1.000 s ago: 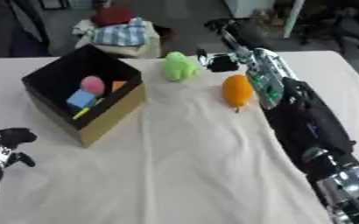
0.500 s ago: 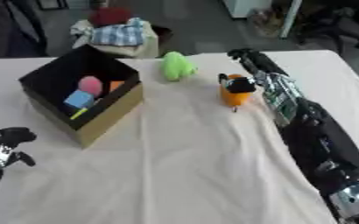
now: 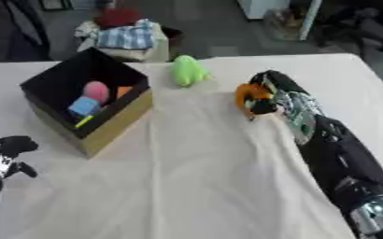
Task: Pick up objects on the table and place them in the box.
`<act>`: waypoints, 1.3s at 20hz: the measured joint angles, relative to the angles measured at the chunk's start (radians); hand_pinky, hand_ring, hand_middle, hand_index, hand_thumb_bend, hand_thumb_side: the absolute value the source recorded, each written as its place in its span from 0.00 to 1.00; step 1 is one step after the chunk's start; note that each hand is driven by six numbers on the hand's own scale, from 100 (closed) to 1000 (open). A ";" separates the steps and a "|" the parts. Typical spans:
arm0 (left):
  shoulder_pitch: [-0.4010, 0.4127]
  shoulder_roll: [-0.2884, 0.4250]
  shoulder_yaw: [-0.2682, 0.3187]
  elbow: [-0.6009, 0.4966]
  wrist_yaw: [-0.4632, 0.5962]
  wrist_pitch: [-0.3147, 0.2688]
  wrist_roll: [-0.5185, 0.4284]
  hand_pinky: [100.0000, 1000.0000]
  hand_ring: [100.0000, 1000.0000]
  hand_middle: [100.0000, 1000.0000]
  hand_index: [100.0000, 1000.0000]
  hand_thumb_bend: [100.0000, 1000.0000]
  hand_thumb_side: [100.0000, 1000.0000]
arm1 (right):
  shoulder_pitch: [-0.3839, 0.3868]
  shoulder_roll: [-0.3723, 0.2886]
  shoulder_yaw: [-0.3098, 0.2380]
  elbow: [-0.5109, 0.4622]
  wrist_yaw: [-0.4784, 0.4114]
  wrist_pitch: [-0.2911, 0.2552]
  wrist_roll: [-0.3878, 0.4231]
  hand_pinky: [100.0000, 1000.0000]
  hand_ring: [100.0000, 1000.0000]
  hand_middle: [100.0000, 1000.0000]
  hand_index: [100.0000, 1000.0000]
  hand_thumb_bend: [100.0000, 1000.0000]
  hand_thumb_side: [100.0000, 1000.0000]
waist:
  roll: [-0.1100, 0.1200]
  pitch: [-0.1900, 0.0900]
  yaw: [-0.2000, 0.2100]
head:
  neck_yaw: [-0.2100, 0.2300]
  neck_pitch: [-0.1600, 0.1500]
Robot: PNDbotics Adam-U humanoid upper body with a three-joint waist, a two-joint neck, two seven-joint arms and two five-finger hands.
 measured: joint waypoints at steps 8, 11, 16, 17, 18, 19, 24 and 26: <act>0.000 0.000 0.000 0.000 0.000 0.000 0.000 0.37 0.72 0.58 0.66 0.29 0.58 | -0.046 0.009 0.042 -0.137 -0.027 -0.072 -0.090 0.66 0.52 0.26 0.35 0.00 0.00 | 0.000 0.000 0.006 | -0.006 0.000; 0.000 0.000 -0.001 0.000 0.000 0.001 -0.001 0.37 0.72 0.58 0.66 0.29 0.58 | -0.092 0.032 0.070 -0.179 -0.053 -0.097 -0.087 0.66 0.53 0.26 0.35 0.00 0.00 | 0.000 -0.001 0.012 | -0.010 0.000; -0.001 0.000 -0.006 0.000 0.000 0.000 -0.009 0.37 0.72 0.58 0.66 0.29 0.58 | -0.166 0.096 0.102 -0.199 -0.058 -0.128 -0.055 0.66 0.54 0.27 0.36 0.00 0.00 | 0.000 -0.001 0.042 | -0.026 0.000; -0.001 0.000 -0.007 0.000 0.001 0.001 -0.010 0.37 0.72 0.58 0.66 0.29 0.58 | -0.178 0.111 0.105 -0.198 -0.053 -0.133 -0.051 0.66 0.54 0.27 0.37 0.00 0.00 | 0.000 -0.001 0.048 | -0.028 0.000; -0.001 0.000 -0.008 0.000 0.001 0.001 -0.012 0.37 0.72 0.58 0.66 0.29 0.58 | -0.189 0.127 0.106 -0.195 -0.047 -0.137 -0.047 0.66 0.54 0.28 0.37 0.00 0.00 | 0.000 -0.001 0.053 | -0.032 0.000; -0.001 0.000 -0.010 0.000 0.001 0.000 -0.014 0.37 0.72 0.58 0.66 0.29 0.59 | -0.197 0.142 0.106 -0.190 -0.040 -0.142 -0.043 0.66 0.54 0.28 0.37 0.00 0.00 | 0.000 -0.001 0.059 | -0.035 0.000; -0.011 0.000 -0.020 0.000 0.003 0.000 -0.024 0.37 0.72 0.58 0.66 0.29 0.58 | -0.214 0.205 0.105 -0.147 0.008 -0.159 -0.041 0.67 0.56 0.33 0.42 0.00 0.00 | 0.000 0.000 0.089 | -0.054 -0.001; -0.013 0.000 -0.025 0.000 0.005 0.000 -0.029 0.37 0.72 0.58 0.66 0.29 0.58 | -0.217 0.226 0.102 -0.126 0.033 -0.162 -0.048 0.68 0.59 0.41 0.51 0.00 0.00 | 0.000 0.000 0.104 | -0.062 -0.002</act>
